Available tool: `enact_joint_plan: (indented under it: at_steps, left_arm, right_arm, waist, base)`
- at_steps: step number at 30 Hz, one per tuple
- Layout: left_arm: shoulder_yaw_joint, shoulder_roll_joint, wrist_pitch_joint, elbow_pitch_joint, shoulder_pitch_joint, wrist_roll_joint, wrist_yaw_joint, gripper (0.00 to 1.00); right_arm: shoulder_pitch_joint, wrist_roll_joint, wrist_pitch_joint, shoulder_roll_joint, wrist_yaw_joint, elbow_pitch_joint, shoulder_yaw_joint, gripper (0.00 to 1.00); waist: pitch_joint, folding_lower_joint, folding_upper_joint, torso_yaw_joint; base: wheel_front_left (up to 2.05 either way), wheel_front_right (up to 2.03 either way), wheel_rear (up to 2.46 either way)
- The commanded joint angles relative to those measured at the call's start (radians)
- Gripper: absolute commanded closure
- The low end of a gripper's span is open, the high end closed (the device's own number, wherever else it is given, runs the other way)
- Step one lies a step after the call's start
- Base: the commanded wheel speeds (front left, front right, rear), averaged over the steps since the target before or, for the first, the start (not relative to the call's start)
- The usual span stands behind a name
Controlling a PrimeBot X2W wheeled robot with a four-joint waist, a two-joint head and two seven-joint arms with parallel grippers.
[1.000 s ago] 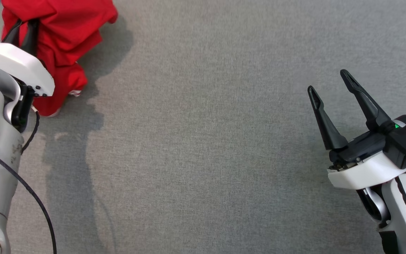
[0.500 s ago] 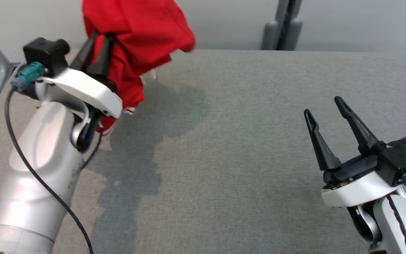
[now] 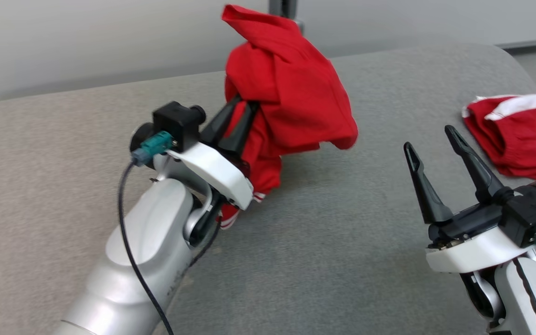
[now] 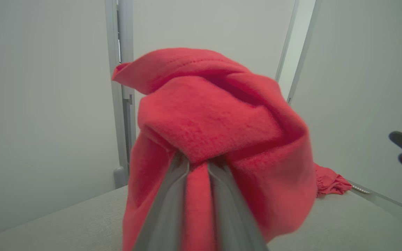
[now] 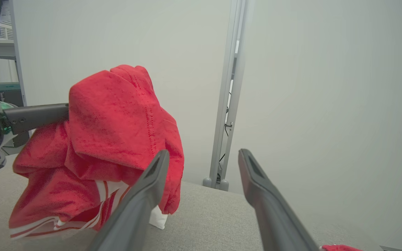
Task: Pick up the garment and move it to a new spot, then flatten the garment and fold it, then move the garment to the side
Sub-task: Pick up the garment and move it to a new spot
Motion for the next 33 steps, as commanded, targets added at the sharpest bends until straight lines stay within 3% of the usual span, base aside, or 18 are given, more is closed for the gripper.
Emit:
enact_joint_plan:
  at_steps: [1,10,13,18,22,25,33]
  left_arm:
    - [-0.008,-0.001,-0.004,0.007,0.014,0.0,0.006,1.0]
    - [-0.177,-0.022,-0.021,0.148,0.03,0.044,0.041,1.0]
    - [-0.226,-0.021,-0.025,0.183,0.036,0.014,0.054,0.0]
    - [-0.27,-0.021,-0.03,0.218,0.015,-0.032,0.069,0.0]
    - [-0.245,-0.021,-0.035,0.216,0.002,-0.053,0.088,0.0]
    - [-0.172,-0.02,-0.035,0.163,-0.003,-0.042,0.109,0.0]
    - [0.041,0.067,-0.035,-0.035,0.119,0.072,0.151,0.0]
  right_arm:
    - [-0.011,-0.001,-0.001,0.001,0.0,-0.006,-0.008,0.0]
    - [-0.021,-0.012,-0.001,0.027,0.0,-0.011,-0.069,0.0]
    - [-0.02,-0.014,-0.001,0.034,0.0,-0.014,-0.086,0.0]
    - [-0.015,-0.021,-0.001,0.041,0.0,-0.012,-0.1,0.0]
    - [-0.008,-0.023,-0.001,0.037,0.0,-0.011,-0.1,0.0]
    - [0.002,-0.018,-0.001,0.032,0.0,-0.009,-0.107,0.0]
    - [0.033,-0.011,-0.001,0.008,0.0,0.022,-0.102,0.0]
  waist:
    - [0.033,0.0,0.0,-0.059]
    - [0.098,0.0,0.0,-0.168]
    - [0.104,0.0,0.0,-0.181]
    - [0.094,0.0,0.0,-0.168]
    - [0.078,0.0,0.0,-0.139]
    - [0.054,0.0,0.0,-0.098]
    - [-0.025,0.0,0.0,0.022]
  base:
    - [0.0,0.0,0.0]
    - [0.0,0.0,0.0]
    - [0.0,0.0,0.0]
    - [0.0,0.0,0.0]
    - [0.0,0.0,0.0]
    - [0.0,0.0,0.0]
    - [0.0,0.0,0.0]
